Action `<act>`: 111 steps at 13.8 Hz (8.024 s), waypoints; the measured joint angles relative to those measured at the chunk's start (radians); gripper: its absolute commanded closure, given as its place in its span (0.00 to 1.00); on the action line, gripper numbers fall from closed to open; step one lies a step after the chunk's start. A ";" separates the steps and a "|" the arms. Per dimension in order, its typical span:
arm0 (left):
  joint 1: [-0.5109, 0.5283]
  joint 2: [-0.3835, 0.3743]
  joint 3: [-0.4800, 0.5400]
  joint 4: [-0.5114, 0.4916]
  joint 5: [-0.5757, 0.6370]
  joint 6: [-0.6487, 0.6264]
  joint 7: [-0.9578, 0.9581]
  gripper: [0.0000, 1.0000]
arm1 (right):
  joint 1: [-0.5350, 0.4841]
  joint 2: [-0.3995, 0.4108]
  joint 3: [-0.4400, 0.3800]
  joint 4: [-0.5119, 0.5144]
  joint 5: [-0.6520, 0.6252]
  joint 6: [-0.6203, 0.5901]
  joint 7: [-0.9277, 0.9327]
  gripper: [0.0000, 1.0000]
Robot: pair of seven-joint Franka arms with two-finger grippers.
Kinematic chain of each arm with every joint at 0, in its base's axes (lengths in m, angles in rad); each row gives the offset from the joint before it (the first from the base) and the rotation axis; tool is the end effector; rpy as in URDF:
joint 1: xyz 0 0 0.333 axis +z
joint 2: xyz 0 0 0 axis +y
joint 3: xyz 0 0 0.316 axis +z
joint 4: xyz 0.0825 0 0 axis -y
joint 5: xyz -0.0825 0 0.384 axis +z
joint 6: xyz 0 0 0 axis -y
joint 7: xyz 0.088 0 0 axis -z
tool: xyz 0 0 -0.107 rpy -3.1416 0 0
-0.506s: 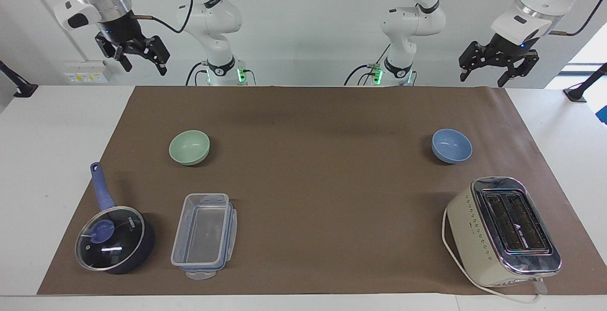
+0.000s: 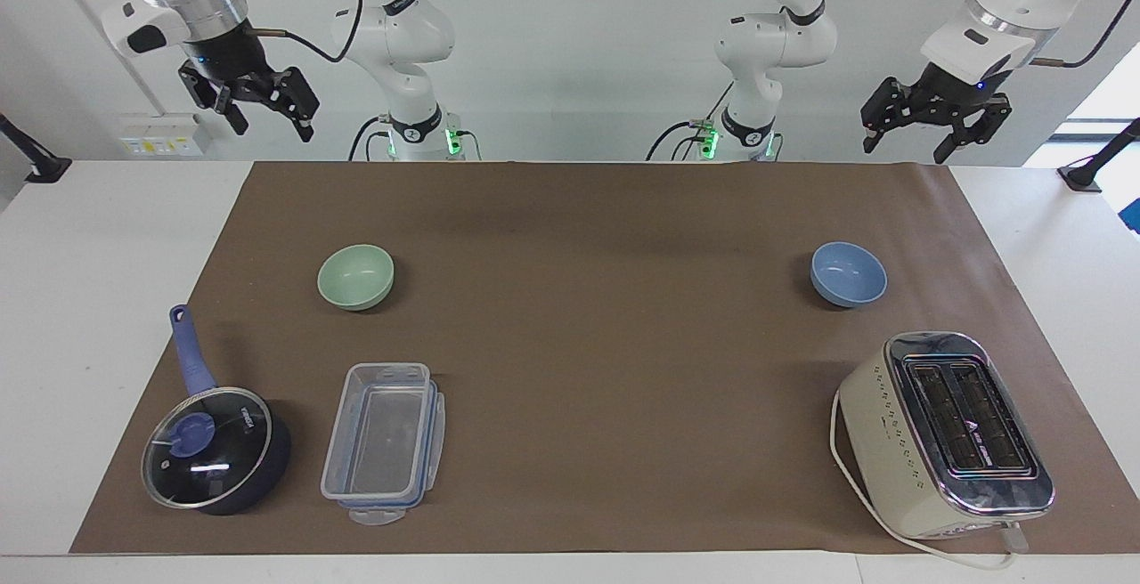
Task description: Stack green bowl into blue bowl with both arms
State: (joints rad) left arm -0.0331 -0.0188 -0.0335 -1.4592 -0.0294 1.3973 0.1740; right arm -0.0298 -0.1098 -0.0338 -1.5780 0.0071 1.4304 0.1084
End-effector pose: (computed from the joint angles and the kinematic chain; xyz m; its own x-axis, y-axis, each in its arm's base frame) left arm 0.5284 -0.0390 0.6716 0.9693 -0.2431 -0.0374 -0.2418 -0.9697 0.0355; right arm 0.5038 -0.0324 0.6673 0.9847 -0.1698 -0.0388 -0.1702 -0.9854 -0.0066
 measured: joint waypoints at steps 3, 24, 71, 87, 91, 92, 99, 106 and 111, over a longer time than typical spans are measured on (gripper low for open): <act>0.000 0.000 0.000 0.000 0.000 0.000 0.000 0.00 | 0.000 0.000 0.000 0.000 0.000 0.000 0.000 0.00; 0.001 0.000 0.004 -0.002 0.000 0.000 -0.008 0.00 | 0.001 0.000 -0.001 0.000 0.001 0.000 0.000 0.00; 0.000 0.000 -0.006 -0.003 -0.001 0.000 -0.033 0.00 | 0.008 0.000 0.004 0.000 0.005 0.025 -0.064 0.00; 0.001 -0.007 -0.001 -0.017 -0.026 0.002 -0.032 0.00 | 0.007 0.000 0.002 -0.001 0.005 0.025 -0.064 0.00; 0.018 -0.009 0.010 -0.072 -0.026 0.041 0.016 0.00 | 0.007 0.000 0.002 -0.001 0.005 0.025 -0.064 0.00; 0.039 -0.012 0.011 -0.097 -0.026 0.057 0.054 0.00 | 0.007 0.000 0.002 -0.001 0.005 0.025 -0.064 0.00; 0.256 -0.031 0.018 -0.392 -0.032 0.318 0.416 0.00 | 0.007 0.000 0.002 -0.002 0.005 0.025 -0.064 0.00; 0.300 -0.023 0.016 -0.690 -0.111 0.652 0.478 0.00 | 0.007 0.000 0.002 -0.002 0.005 0.025 -0.064 0.00; 0.326 0.034 0.016 -0.731 -0.154 0.774 0.543 0.00 | 0.007 0.000 0.002 -0.002 0.005 0.024 -0.064 0.00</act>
State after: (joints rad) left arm 0.2933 0.0153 -0.0179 -2.1907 -0.1831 2.1709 0.7167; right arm -0.0232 -0.1102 -0.0320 -1.5805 0.0123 1.4541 0.0440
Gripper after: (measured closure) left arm 0.000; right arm 0.000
